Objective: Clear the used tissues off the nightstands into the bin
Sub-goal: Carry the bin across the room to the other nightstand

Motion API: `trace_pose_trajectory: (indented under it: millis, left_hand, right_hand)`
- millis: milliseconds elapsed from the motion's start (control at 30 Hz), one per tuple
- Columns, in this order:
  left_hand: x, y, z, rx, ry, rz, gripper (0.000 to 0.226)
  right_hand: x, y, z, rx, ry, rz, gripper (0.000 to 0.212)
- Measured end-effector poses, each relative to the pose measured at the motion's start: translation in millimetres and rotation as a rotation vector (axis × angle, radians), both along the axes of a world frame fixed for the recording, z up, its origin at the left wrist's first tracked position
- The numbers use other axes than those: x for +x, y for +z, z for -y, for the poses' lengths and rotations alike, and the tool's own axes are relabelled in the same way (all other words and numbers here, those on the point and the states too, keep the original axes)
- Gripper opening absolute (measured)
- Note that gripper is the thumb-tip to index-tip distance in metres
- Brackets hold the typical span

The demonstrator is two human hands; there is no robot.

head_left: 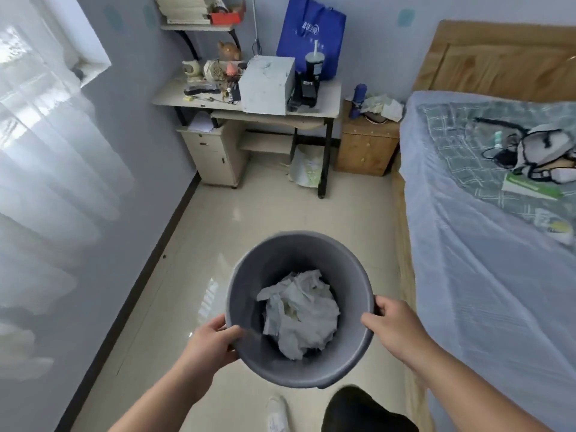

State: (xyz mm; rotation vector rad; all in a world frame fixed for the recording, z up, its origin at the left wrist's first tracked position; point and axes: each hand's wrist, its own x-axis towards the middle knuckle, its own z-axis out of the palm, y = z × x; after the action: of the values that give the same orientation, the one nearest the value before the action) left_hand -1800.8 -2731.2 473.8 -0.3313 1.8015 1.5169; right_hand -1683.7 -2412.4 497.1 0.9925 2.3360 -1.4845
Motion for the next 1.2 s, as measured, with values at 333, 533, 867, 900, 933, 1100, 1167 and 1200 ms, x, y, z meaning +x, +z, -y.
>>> trace_pose_trajectory:
  millis: [333,533,867,900,933,1100,1167,1200]
  left_hand:
    - [-184.1,-18.3,-189.1,-0.009,-0.264,-0.005,0.036]
    - [-267.1,-15.7,-271.5,-0.057,-0.275,0.028,0.033]
    - [-423.1,-9.5,-433.4,0.025,-0.389,-0.031,0.032]
    - [-437.8,-14.5,-448.4,0.033,-0.403,-0.025,0.033]
    - [-452.9,-20.6,-462.6,0.040,-0.414,-0.016,0.034]
    - [-534.3,-51.4,-525.2,0.022,-0.445,0.049,0.032]
    - [-566.2,-49.7,-550.4,0.024,-0.462,0.067,0.031]
    - [-582.1,-47.4,-564.2,0.024,-0.474,0.064,0.030]
  right_hand:
    - [-102.2,-35.0,-148.1,-0.046,-0.289,0.003,0.023]
    - [-184.3,-32.2,-231.8,-0.086,-0.272,0.039,0.026]
    - [-314.8,-12.8,-378.4,0.022,-0.358,-0.016,0.013]
    - [-326.4,-16.6,-388.9,0.018,-0.378,-0.004,0.013]
    - [-338.8,-20.5,-399.1,0.015,-0.393,0.012,0.011]
    - [-408.6,-33.1,-446.5,-0.018,-0.455,0.081,0.009]
    - [-435.0,-29.0,-465.6,-0.028,-0.465,0.092,0.017]
    - [-447.0,-25.0,-476.3,-0.027,-0.470,0.089,0.025]
